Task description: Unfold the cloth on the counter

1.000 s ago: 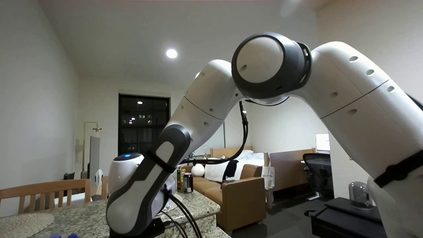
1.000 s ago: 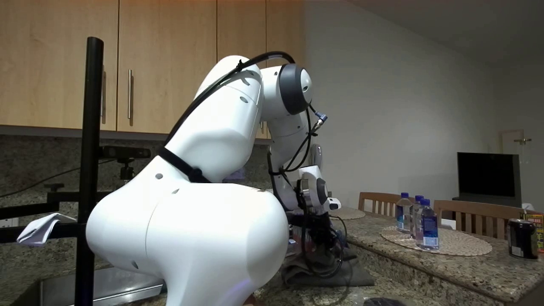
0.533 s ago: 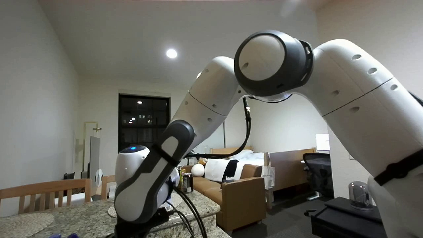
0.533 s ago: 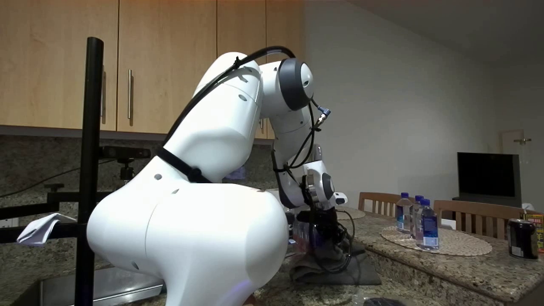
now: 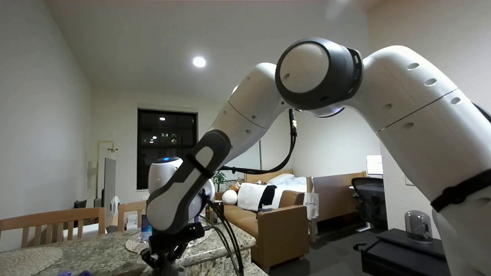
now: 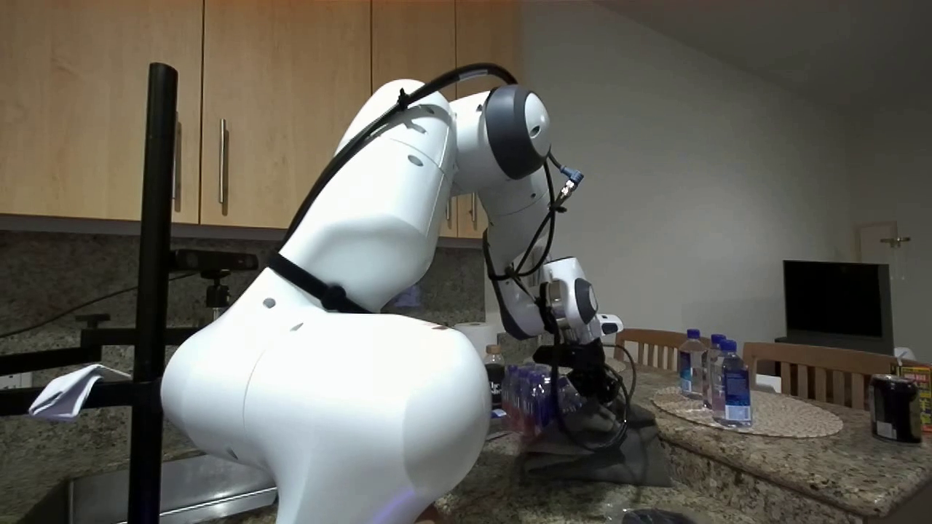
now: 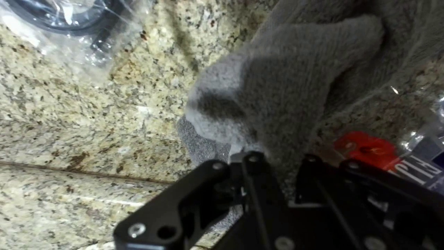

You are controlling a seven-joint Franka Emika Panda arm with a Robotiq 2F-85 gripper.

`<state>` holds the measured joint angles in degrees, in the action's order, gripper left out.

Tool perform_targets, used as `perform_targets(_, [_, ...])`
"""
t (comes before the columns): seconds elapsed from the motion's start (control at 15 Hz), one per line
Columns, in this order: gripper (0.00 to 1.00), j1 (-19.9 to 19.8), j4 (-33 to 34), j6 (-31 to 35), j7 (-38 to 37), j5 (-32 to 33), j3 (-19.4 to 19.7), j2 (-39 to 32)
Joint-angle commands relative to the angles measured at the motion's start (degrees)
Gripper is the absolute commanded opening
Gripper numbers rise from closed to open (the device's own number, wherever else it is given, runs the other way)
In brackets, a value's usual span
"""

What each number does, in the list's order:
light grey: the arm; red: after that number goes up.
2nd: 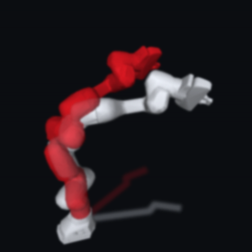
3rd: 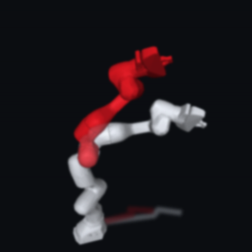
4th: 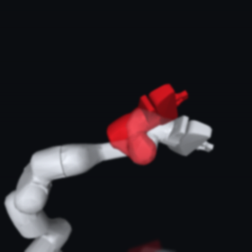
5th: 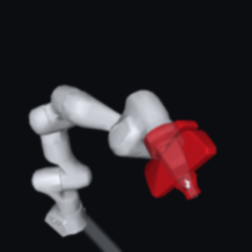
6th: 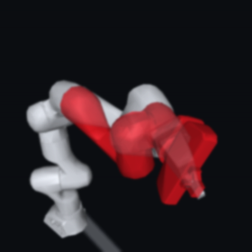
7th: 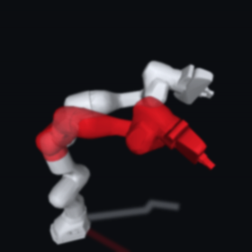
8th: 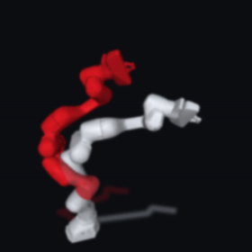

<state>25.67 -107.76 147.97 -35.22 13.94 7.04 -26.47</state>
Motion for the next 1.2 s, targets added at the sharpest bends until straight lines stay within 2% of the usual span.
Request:
perform_targets(0.0, [0.10,-4.26,-1.29,-4.22,3.00,-0.78,-2.46,4.11])
perform_targets(0.47, [0.10,-9.44,-2.95,-9.19,6.67,-1.01,-4.35,8.18])
perform_targets(1.13, [0.10,-14.90,-7.92,-10.84,20.61,-0.57,-6.47,9.76])
